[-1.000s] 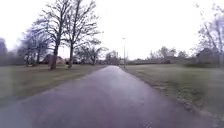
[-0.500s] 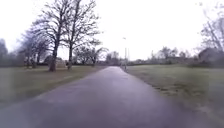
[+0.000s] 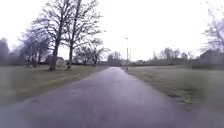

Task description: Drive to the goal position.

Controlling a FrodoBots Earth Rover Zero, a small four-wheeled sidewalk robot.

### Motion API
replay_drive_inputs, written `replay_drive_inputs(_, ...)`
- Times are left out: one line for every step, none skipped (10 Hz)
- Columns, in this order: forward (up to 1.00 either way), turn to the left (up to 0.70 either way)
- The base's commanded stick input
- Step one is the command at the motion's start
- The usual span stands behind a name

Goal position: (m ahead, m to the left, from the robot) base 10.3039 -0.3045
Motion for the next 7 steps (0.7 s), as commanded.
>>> replay_drive_inputs(1.00, 0.00)
replay_drive_inputs(1.00, 0.00)
replay_drive_inputs(1.00, 0.00)
replay_drive_inputs(1.00, 0.00)
replay_drive_inputs(1.00, 0.00)
replay_drive_inputs(1.00, 0.00)
replay_drive_inputs(1.00, 0.00)
